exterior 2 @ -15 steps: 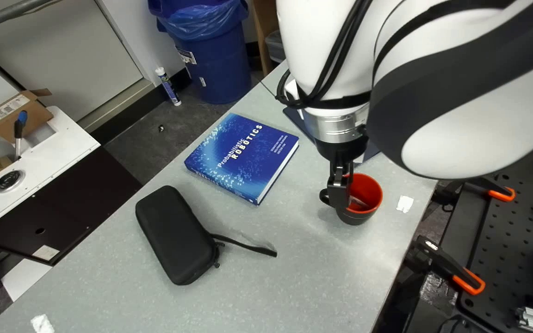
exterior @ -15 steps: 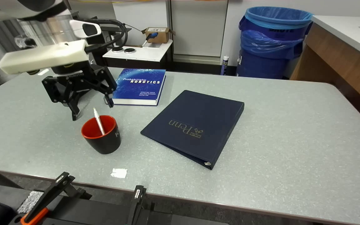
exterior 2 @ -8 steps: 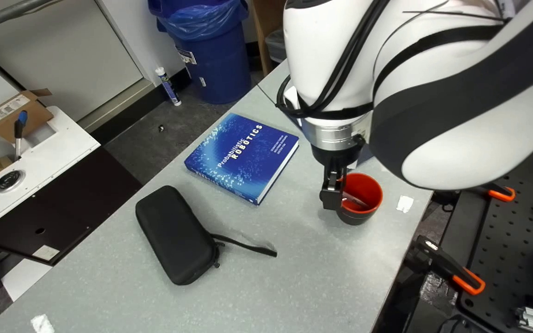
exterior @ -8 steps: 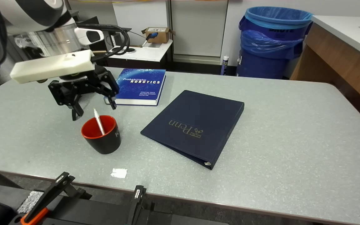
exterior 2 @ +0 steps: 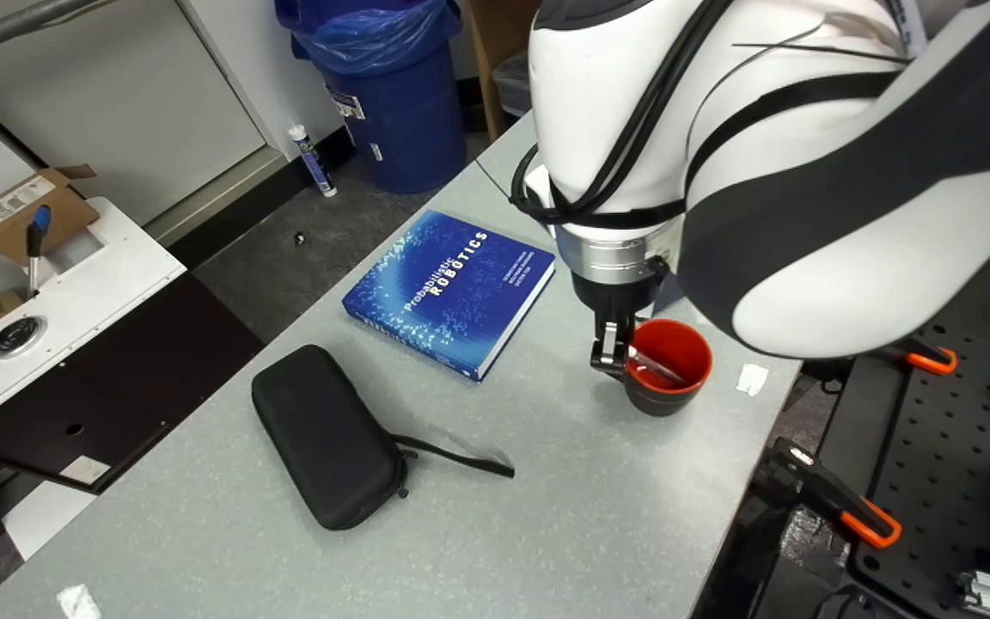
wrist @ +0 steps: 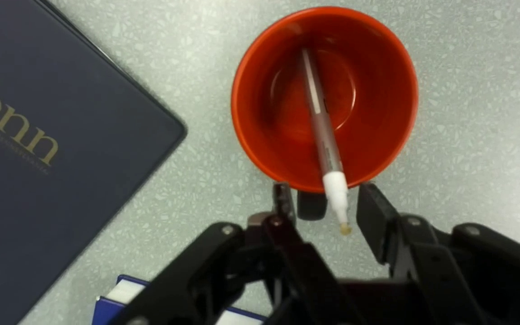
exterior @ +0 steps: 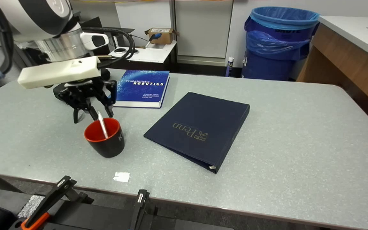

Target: Pick the pen and place it on the table

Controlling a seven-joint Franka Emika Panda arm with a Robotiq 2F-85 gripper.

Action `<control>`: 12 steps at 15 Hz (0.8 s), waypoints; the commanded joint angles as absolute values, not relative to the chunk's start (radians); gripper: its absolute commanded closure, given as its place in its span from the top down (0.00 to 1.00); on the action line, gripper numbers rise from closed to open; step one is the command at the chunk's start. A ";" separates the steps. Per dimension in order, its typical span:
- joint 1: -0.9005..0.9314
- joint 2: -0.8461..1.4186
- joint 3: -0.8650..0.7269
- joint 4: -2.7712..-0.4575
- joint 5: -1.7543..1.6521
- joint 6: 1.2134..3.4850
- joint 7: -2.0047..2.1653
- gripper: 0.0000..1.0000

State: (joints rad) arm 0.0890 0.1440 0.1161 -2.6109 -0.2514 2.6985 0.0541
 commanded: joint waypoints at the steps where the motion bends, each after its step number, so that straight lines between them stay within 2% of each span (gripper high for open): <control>1: 0.104 0.156 0.095 -2.607 -0.257 2.730 0.060 0.10; 2: 0.104 0.154 0.095 -2.604 -0.254 2.724 0.063 0.04; 4: 0.105 0.150 0.094 -2.602 -0.252 2.720 0.067 0.00; 12: 0.089 0.030 0.107 -2.630 -0.170 2.666 0.014 0.02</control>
